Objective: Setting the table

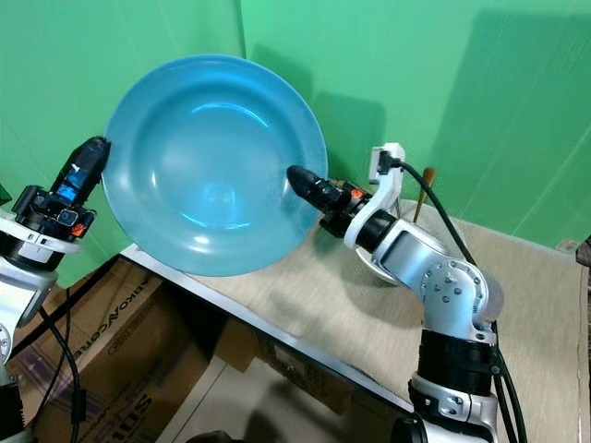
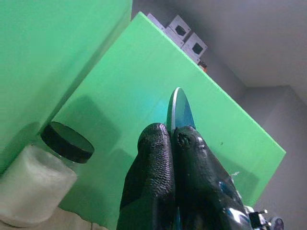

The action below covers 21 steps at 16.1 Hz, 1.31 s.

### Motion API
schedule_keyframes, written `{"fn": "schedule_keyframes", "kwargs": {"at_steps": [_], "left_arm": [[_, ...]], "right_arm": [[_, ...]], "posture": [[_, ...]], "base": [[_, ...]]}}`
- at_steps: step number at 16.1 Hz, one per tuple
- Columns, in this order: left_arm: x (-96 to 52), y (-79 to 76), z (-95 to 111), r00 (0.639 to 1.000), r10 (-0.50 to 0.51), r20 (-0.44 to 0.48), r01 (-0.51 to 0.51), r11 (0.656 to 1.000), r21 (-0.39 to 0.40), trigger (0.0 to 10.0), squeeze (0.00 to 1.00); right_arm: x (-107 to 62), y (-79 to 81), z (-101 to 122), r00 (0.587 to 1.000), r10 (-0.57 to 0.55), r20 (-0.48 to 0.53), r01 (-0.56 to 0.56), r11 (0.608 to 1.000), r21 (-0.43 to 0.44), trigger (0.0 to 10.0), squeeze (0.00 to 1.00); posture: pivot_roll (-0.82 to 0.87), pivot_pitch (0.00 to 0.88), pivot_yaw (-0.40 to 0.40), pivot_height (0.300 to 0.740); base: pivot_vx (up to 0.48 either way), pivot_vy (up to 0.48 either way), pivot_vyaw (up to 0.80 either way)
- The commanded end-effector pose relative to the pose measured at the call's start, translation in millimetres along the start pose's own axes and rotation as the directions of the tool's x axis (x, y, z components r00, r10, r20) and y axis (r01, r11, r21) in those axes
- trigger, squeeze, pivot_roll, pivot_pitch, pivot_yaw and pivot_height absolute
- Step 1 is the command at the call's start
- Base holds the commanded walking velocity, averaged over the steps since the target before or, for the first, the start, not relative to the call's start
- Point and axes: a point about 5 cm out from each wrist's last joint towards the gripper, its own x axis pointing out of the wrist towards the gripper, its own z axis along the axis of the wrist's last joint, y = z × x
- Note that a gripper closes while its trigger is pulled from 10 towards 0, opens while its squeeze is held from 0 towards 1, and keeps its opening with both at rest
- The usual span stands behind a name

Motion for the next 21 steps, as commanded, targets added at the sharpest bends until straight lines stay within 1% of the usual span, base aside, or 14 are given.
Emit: {"fn": "schedule_keyframes", "kwargs": {"at_steps": [1,6,9,12,13,14,15,17,18,19,20,21], "left_arm": [[0.8,-0.3,4.4,1.0,0.007,0.01,-0.007,1.0,0.026,0.0,0.0],[-0.3,1.2,4.6,1.0,0.02,0.016,-0.02,0.999,0.025,0.0,0.0],[2.5,1.2,4.2,1.0,0.013,0.02,-0.014,1.0,0.024,0.0,0.0],[4.1,2.5,3.0,1.0,0.015,0.021,-0.016,1.0,0.018,0.0,0.0],[3.9,7.2,0.9,0.998,0.07,0.004,-0.07,0.997,0.029,0.1,0.0],[3.8,9.9,0.2,0.997,0.076,0.014,-0.076,0.997,-0.006,10.0,0.0],[2.9,10.6,0.4,0.996,0.083,0.013,-0.083,0.997,-0.009,10.0,1.0],[0.3,10.2,1.2,0.996,0.084,0.005,-0.084,0.996,0.003,10.0,1.0],[-4.6,13.7,2.1,0.992,0.128,-0.003,-0.128,0.991,0.049,10.0,1.0],[-8.1,15.3,2.9,0.989,0.149,-0.003,-0.149,0.987,0.065,10.0,1.0],[-11.6,15.5,3.8,0.986,0.164,-0.005,-0.163,0.983,0.086,10.0,0.0],[-15.6,16.1,4.9,0.983,0.183,0.0,-0.182,0.978,0.103,10.0,0.0]], "right_arm": [[0.1,6.4,4.7,0.999,0.031,0.012,-0.03,0.999,-0.009,0.0,0.0],[0.7,7.9,5.0,0.999,0.046,0.01,-0.046,0.999,-0.008,0.0,0.0],[2.2,9.6,6.4,0.998,0.063,0.012,-0.063,0.998,-0.01,0.0,0.0],[2.2,10.8,8.1,0.997,0.077,0.031,-0.077,0.997,0.008,0.0,0.0],[1.3,10.6,9.1,0.996,0.08,0.039,-0.08,0.997,0.014,0.0,0.0],[0.2,10.2,10.6,0.995,0.081,0.05,-0.082,0.996,0.022,0.0,0.0],[-0.6,9.8,12.4,0.995,0.081,0.061,-0.083,0.996,0.027,0.0,0.0],[-3.0,9.2,16.5,0.993,0.081,0.087,-0.085,0.996,0.038,0.0,0.0],[-7.0,7.6,21.9,0.991,0.072,0.116,-0.078,0.996,0.044,0.0,0.0],[-9.7,6.8,25.0,0.99,0.062,0.129,-0.068,0.997,0.043,0.0,0.0],[-12.7,5.9,27.0,0.99,0.047,0.131,-0.052,0.998,0.034,0.0,0.0],[-15.8,4.7,28.9,0.992,0.02,0.128,-0.023,1.0,0.022,0.0,0.0]], "posture": [[-0.04,0.0,0.058,0.74],[-0.03,0.0,0.054,0.74],[-0.03,0.0,0.052,0.74],[-0.03,0.0,0.051,0.74],[-0.03,0.0,0.053,0.74],[-0.03,0.0,0.053,0.74],[-0.03,0.0,0.054,0.74],[-0.04,0.0,0.057,0.74],[-0.03,0.0,0.058,0.74],[-0.03,0.0,0.058,0.74],[-0.03,0.0,0.056,0.74],[-0.03,0.0,0.054,0.74]], "base": [[0.0,0.0,0.0],[0.0,0.0,0.0],[0.0,0.0,0.0],[0.0,0.0,0.0],[0.0,0.0,0.0],[0.0,0.0,0.0],[0.0,0.0,0.0],[0.0,0.0,0.0],[0.0,0.0,0.0],[0.0,0.0,0.0],[0.0,0.0,0.0],[0.0,0.0,0.0]]}}
